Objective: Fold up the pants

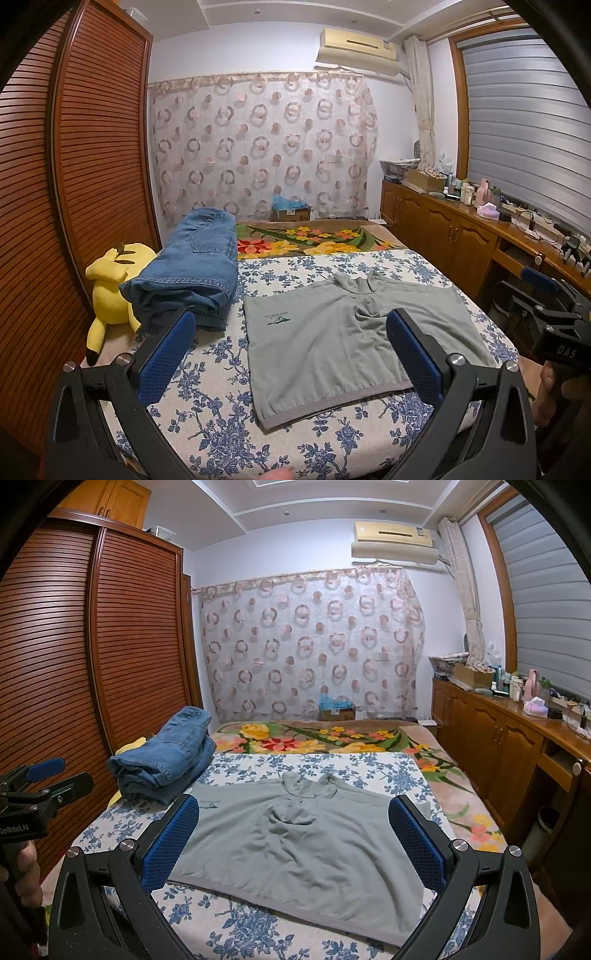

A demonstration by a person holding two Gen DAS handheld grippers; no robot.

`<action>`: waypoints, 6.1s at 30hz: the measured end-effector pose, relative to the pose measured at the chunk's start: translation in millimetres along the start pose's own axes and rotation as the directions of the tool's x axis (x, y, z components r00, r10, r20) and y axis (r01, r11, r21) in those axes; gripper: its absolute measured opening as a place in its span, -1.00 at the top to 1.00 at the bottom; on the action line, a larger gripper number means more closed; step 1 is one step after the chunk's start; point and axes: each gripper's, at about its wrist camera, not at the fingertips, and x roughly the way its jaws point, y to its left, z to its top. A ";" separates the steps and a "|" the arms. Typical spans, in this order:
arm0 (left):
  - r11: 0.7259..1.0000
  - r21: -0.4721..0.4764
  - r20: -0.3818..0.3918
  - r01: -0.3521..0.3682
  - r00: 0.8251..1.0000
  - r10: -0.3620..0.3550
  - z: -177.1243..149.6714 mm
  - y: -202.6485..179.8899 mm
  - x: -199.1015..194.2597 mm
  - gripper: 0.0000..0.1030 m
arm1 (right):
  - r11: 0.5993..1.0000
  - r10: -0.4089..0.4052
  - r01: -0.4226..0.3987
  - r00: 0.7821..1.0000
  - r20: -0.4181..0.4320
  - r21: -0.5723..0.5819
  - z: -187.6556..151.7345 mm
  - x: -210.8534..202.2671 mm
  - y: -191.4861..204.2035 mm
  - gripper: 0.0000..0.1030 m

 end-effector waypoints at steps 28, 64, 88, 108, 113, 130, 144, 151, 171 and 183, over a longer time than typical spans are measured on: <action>1.000 0.004 0.011 0.004 1.000 -0.004 14.8 -3.8 -14.8 -1.00 | 1.000 0.004 -0.004 1.000 0.005 0.002 1.9 -1.2 3.4 -0.99; 1.000 -0.010 -0.043 0.007 0.999 -0.007 3.3 3.4 6.8 -1.00 | 1.000 -0.014 0.014 1.000 -0.007 0.026 0.5 2.6 -4.7 -0.99; 0.990 0.105 -0.134 0.089 0.988 -0.075 -23.4 -14.5 93.4 -1.00 | 0.996 -0.080 0.083 0.991 -0.108 0.022 -4.7 31.0 -19.8 -0.99; 0.955 0.143 -0.317 0.260 0.926 -0.204 -39.2 -41.6 153.9 -1.00 | 0.997 -0.072 0.080 0.951 -0.300 0.016 34.2 101.5 -57.8 -0.14; 0.949 0.151 -0.351 0.276 0.913 -0.209 -46.3 -47.3 160.4 -1.00 | 0.998 -0.040 0.058 0.926 -0.376 0.038 45.8 129.3 -72.9 0.13; 0.952 0.134 -0.406 0.276 0.891 -0.201 -64.2 -41.0 172.7 -1.00 | 0.996 -0.036 0.068 0.876 -0.481 0.049 72.1 164.9 -94.0 0.85; 0.961 0.099 -0.382 0.259 0.902 -0.204 -61.8 -22.0 160.7 -1.00 | 0.988 -0.151 0.151 0.909 -0.387 -0.030 81.4 127.0 -92.2 0.66; 0.971 0.043 -0.356 0.235 0.912 -0.205 -63.8 9.1 137.8 -0.93 | 0.998 -0.068 0.061 0.941 -0.330 -0.033 70.4 95.4 -54.8 0.10; 0.985 -0.018 -0.418 0.173 0.893 -0.164 -95.0 53.7 111.9 -0.02 | 0.988 0.085 -0.120 0.942 -0.323 -0.092 33.8 34.0 -9.0 -0.15; 0.986 0.014 -0.425 0.169 0.893 -0.147 -96.3 50.1 111.7 0.63 | 0.988 0.083 -0.123 0.933 -0.349 -0.094 43.6 25.9 24.8 -0.21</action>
